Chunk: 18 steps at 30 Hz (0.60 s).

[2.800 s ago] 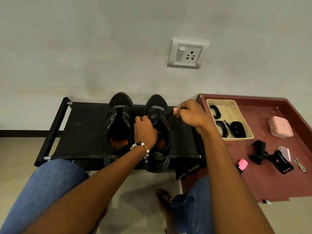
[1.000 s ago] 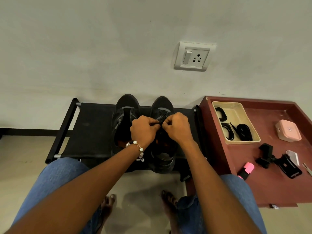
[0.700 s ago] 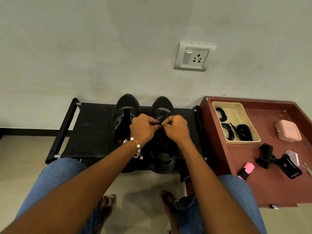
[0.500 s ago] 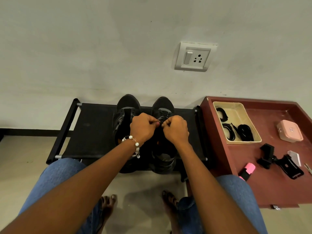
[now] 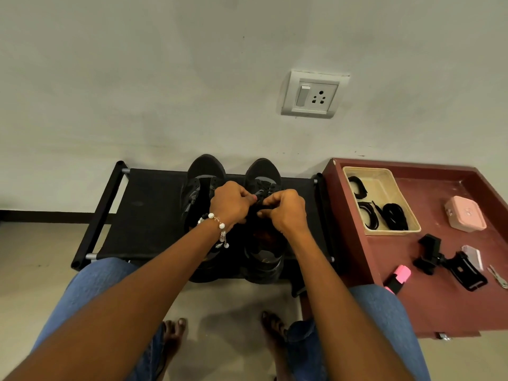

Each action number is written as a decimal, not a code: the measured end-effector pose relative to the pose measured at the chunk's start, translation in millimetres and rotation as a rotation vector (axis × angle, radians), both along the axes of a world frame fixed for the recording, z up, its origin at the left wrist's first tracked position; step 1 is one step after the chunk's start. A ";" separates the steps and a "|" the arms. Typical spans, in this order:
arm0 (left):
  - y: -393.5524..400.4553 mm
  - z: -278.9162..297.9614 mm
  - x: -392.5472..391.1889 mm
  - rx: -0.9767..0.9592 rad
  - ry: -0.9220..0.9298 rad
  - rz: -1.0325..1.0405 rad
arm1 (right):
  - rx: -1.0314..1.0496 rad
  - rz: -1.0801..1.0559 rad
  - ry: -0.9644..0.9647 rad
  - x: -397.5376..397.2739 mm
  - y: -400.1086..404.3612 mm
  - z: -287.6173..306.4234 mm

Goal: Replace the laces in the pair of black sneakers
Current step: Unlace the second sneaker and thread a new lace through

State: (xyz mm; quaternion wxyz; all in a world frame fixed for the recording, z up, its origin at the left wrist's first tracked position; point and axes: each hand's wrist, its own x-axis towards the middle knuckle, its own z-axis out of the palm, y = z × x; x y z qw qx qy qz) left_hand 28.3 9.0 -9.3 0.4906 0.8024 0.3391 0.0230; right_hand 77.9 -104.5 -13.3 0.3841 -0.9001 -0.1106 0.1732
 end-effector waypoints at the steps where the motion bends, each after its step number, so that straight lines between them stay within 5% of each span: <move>1: 0.4 -0.6 0.7 -0.005 -0.007 0.006 | -0.062 0.021 -0.055 -0.9 -0.6 0.1; 5: 5.3 3.3 3.3 -0.104 -0.146 0.054 | -0.198 0.019 -0.194 -8.8 -5.5 -1.1; 9: 4.8 21.7 1.4 -0.463 -0.366 0.132 | -0.194 -0.128 -0.171 -15.1 -9.9 1.0; 10: 6.2 26.2 1.0 -0.397 -0.403 0.090 | -0.213 -0.164 -0.132 -16.6 -11.2 2.5; 14: 18.4 39.5 3.3 0.373 -0.334 -0.344 | -0.272 -0.237 0.022 -22.9 -16.2 6.6; 18: 18.7 54.4 8.5 0.813 0.200 -0.721 | -0.266 -0.152 0.071 -25.2 -23.8 12.6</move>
